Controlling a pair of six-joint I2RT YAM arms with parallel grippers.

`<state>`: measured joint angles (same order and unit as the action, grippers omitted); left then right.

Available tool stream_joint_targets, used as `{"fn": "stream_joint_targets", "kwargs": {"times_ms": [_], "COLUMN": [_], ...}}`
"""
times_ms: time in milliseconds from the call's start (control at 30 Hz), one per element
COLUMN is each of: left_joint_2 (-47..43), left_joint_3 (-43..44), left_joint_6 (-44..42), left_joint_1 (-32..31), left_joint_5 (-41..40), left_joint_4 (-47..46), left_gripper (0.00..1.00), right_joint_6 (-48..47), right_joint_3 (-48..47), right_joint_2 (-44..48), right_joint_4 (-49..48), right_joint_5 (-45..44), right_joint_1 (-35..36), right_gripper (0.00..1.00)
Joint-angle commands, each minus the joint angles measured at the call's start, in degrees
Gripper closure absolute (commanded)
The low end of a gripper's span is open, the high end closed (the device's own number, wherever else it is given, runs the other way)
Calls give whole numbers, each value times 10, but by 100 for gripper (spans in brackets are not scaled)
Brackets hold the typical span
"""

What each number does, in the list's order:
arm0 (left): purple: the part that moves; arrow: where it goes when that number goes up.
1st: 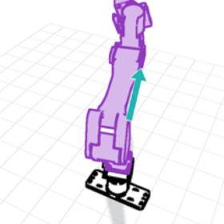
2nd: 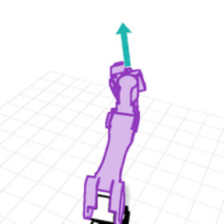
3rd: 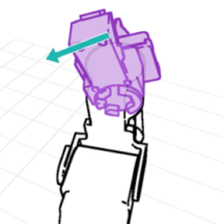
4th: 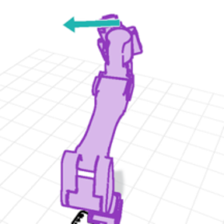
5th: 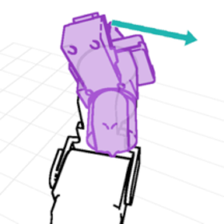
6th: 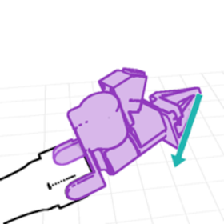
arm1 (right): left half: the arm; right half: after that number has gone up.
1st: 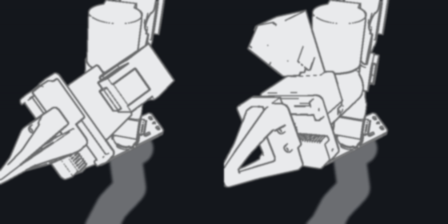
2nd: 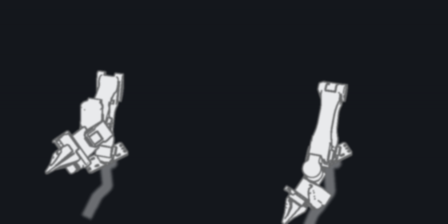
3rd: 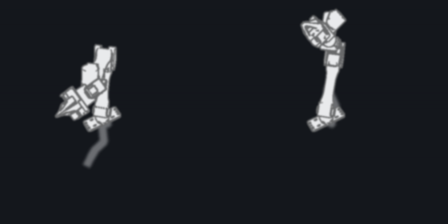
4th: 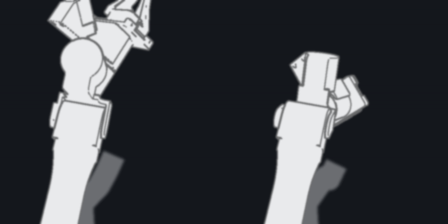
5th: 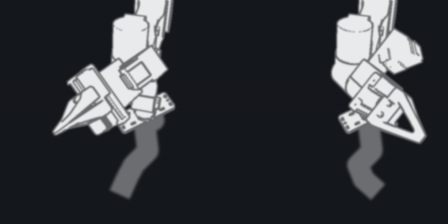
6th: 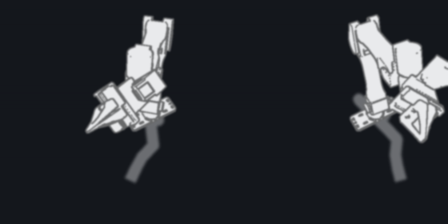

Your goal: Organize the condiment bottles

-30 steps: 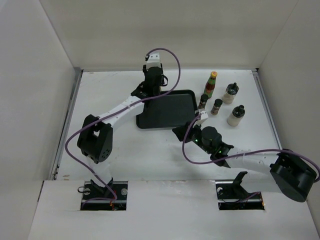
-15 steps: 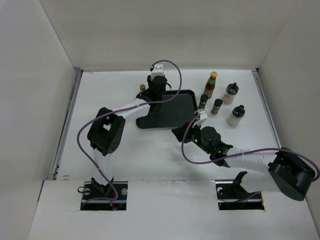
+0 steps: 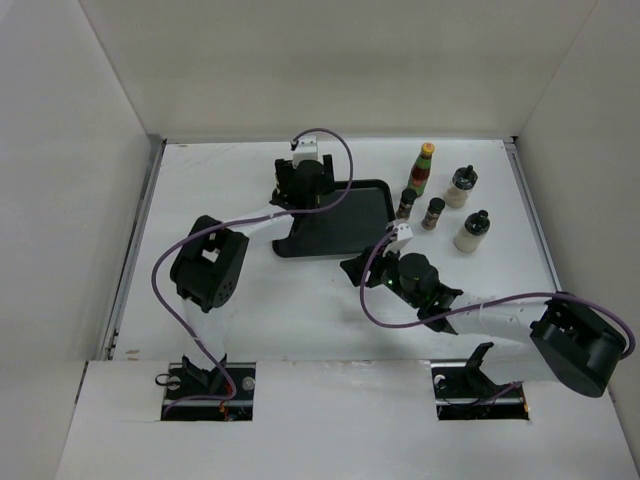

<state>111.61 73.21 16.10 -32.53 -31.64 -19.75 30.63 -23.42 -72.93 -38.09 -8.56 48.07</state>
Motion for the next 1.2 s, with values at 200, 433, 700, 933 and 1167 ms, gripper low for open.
{"fn": "stream_joint_targets", "kwargs": {"times_ms": [200, 433, 700, 933, 1167], "left_joint_2": [-189, -324, -519, -645, -665], "left_joint_3": [-17, -103, -371, -554, -628], "left_joint_6": [-6, -4, 71, 173, 225], "left_joint_1": [-46, -76, -55, -7, 44], "left_joint_5": [25, 33, -61, -91, -49], "left_joint_4": [-71, -121, -139, -76, -118], "left_gripper": [0, 0, 14, 28, 5], "right_joint_6": [-21, -29, -32, -72, -130], "right_joint_3": [-7, -6, -71, -160, -273], "right_joint_2": [-1, 16, 70, 74, -30], "right_joint_4": [-43, -32, 132, 281, 325], "right_joint_5": [-6, -20, -147, -228, -197], "right_joint_1": [4, 10, -7, -113, -230], "right_gripper": [56, 83, 76, 44, 25]}}
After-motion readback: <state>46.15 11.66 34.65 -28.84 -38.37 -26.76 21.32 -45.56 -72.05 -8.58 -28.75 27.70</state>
